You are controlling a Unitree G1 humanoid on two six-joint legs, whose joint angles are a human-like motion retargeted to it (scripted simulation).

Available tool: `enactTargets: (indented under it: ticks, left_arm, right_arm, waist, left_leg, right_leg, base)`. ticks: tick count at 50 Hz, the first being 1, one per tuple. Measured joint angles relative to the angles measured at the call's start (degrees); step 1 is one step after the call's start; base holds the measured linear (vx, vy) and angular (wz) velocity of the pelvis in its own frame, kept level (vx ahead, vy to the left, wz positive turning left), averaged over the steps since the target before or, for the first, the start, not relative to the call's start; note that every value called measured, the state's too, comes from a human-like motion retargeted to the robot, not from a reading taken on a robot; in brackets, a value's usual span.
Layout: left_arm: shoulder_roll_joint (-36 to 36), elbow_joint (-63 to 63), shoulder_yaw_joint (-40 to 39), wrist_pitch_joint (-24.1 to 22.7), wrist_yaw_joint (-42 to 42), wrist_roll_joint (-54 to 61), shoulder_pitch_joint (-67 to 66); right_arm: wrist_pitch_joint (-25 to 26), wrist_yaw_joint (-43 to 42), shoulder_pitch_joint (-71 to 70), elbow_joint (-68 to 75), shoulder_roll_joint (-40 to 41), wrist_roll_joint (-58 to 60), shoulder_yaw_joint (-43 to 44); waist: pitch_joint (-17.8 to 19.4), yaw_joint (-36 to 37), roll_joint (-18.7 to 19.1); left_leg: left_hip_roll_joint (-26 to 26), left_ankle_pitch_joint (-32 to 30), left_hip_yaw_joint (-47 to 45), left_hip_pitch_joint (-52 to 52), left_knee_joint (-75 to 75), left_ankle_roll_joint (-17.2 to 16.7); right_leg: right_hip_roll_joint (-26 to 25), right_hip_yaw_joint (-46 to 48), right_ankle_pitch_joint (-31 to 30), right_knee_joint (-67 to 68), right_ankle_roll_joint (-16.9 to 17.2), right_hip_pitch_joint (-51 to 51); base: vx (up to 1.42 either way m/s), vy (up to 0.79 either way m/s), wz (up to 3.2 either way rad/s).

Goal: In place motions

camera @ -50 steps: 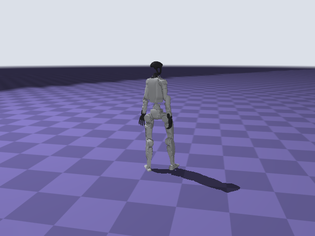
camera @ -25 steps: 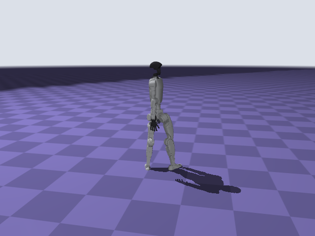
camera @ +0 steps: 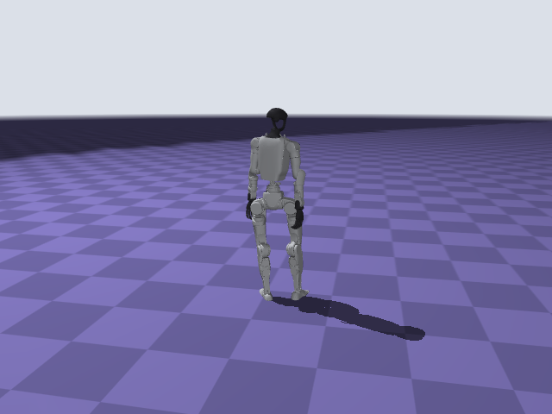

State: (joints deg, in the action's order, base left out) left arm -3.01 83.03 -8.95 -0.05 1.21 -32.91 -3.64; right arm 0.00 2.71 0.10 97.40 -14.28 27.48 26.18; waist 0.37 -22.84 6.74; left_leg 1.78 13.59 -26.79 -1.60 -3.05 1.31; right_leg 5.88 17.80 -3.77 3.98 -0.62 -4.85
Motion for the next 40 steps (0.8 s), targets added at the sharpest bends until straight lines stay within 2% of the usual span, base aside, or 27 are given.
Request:
enactTargets:
  ticks: [8,15,30,40]
  left_arm:
    - [-2.3,1.7,-0.9,1.4,0.9,3.5,-0.7]
    - [-2.1,0.4,-3.3,1.4,2.2,4.0,-3.1]
    - [-1.5,3.1,-3.4,0.0,-0.9,2.8,-2.8]
    - [-2.4,2.5,-5.0,-0.8,-1.3,2.8,-3.6]
  right_arm:
    - [2.0,1.3,0.7,-2.9,0.0,1.5,0.0]
    - [0.6,1.9,-1.0,-6.8,1.2,2.2,-2.3]
    - [-2.5,4.5,-5.4,-10.9,5.3,2.5,-11.1]
    - [-2.6,2.2,-3.6,-6.5,5.1,3.1,-10.1]
  waist:
    - [-0.7,13.6,-4.3]
    - [-1.6,21.9,-6.4]
    - [-2.1,24.2,-7.6]
    - [-2.4,23.0,-7.4]
  left_leg:
    - [-4.0,-2.5,7.0,1.3,-0.3,1.3]
    - [-5.9,-3.9,10.4,1.9,1.0,1.3]
    - [-6.2,-5.3,14.8,2.6,3.1,0.2]
    - [-6.2,-5.3,14.2,2.1,3.7,0.6]
  right_leg:
    - [3.6,9.9,0.0,-1.0,1.4,6.3]
    - [4.2,14.4,0.2,-1.3,2.2,8.2]
    - [3.2,19.0,1.2,-2.8,3.5,9.9]
    - [3.2,18.2,0.5,-2.5,3.7,9.5]
  base:
    - [0.19,0.13,1.37]
    - [0.13,0.16,0.65]
    - [0.02,0.04,0.29]
    - [0.01,0.01,-0.08]
